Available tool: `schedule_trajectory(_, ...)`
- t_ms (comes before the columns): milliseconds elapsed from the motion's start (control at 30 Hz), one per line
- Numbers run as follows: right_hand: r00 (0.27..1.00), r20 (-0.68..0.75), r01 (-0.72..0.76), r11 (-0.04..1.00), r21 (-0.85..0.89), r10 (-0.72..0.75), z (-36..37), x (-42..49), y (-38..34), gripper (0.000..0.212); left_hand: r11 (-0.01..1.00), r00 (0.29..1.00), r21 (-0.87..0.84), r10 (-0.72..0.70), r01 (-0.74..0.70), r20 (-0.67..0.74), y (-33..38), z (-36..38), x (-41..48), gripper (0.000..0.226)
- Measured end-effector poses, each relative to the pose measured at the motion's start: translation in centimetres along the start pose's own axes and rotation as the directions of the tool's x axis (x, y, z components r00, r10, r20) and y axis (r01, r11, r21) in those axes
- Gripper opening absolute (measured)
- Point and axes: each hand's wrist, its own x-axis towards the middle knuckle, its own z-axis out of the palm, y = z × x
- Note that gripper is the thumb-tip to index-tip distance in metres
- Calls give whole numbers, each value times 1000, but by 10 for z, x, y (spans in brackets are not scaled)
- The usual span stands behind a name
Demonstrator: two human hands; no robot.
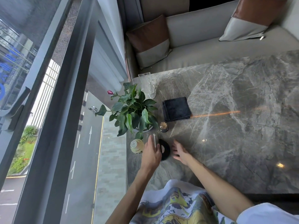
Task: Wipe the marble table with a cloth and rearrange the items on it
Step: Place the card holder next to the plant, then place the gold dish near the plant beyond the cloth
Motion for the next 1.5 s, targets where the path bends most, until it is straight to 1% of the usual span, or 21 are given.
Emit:
schedule_trajectory(67, 999, -8, 34, 996, -78, -35, -17, -11, -4, 78, 966, 997, 253, 60, -46, -47, 11, -2, -7, 52)
schedule_trajectory(100, 997, -2, 75, 987, -141, -76, -29, -19, -6, 84, 933, 987, 347, 135, -95, -91, 20, -2, -11, 53)
schedule_trajectory(200, 947, -14, 300, 902, -310, -320, -75, -53, -19, 89, 828, 907, 473, 402, -301, -128, 45, 15, -11, 50)
schedule_trajectory(233, 914, -33, 360, 846, -393, -405, -96, -62, -21, 90, 792, 889, 502, 449, -347, -93, 53, 27, -7, 49)
schedule_trajectory(267, 885, -53, 372, 770, -519, -463, -117, -71, -23, 85, 760, 885, 531, 464, -376, -38, 63, 43, -1, 48)
schedule_trajectory(333, 830, -96, 274, 552, -787, -549, -169, -82, -17, 75, 696, 900, 596, 421, -400, 113, 82, 81, 8, 50)
schedule_trajectory(367, 814, -103, 213, 458, -863, -572, -198, -87, -14, 73, 665, 911, 630, 363, -400, 195, 90, 103, 12, 52)
schedule_trajectory(433, 817, -127, 109, 367, -924, -563, -258, -96, -8, 66, 607, 914, 684, 260, -405, 310, 105, 147, 19, 60)
schedule_trajectory(500, 821, -164, 42, 343, -938, -548, -317, -108, -5, 66, 582, 915, 709, 197, -399, 352, 118, 190, 23, 65)
schedule_trajectory(600, 854, -206, -18, 367, -930, -478, -409, -127, -2, 69, 611, 927, 707, 133, -355, 350, 149, 254, 23, 68)
schedule_trajectory(667, 851, -237, -44, 387, -921, -468, -467, -142, -2, 68, 659, 934, 678, 115, -326, 337, 177, 296, 20, 67)
schedule_trajectory(733, 860, -284, -91, 421, -902, -423, -520, -162, -3, 66, 668, 921, 659, 105, -346, 376, 206, 332, 16, 66)
schedule_trajectory(800, 852, -378, -155, 515, -843, -362, -565, -185, -1, 66, 682, 905, 628, 119, -374, 409, 238, 362, 5, 64)
schedule_trajectory(867, 858, -434, -159, 663, -732, -274, -604, -206, -3, 70, 708, 885, 578, 149, -407, 441, 271, 387, -3, 62)
schedule_trajectory(1000, 808, -534, -76, 855, -513, -249, -671, -221, 5, 79, 742, 834, 461, 236, -486, 499, 318, 434, 0, 57)
schedule_trajectory(1067, 769, -579, -5, 903, -429, -271, -698, -232, 9, 78, 784, 811, 393, 227, -481, 540, 336, 461, 5, 55)
schedule_trajectory(1133, 734, -598, 112, 926, -360, -322, -720, -249, 0, 57, 821, 801, 351, 197, -450, 566, 359, 486, 7, 52)
schedule_trajectory(1200, 720, -607, 183, 935, -303, -337, -750, -263, -18, 45, 866, 811, 288, 200, -409, 550, 388, 508, 4, 46)
schedule_trajectory(1367, 573, -716, 197, 916, -351, -398, -879, -223, -78, 44, 933, 859, 172, 205, -316, 469, 477, 592, 27, 27)
schedule_trajectory(1433, 568, -721, 206, 916, -344, -398, -933, -187, -114, 41, 952, 874, 135, 187, -273, 449, 518, 637, 50, 26)
schedule_trajectory(1500, 607, -682, 182, 907, -379, -407, -979, -140, -145, 39, 964, 883, 135, 148, -229, 445, 561, 683, 72, 23)
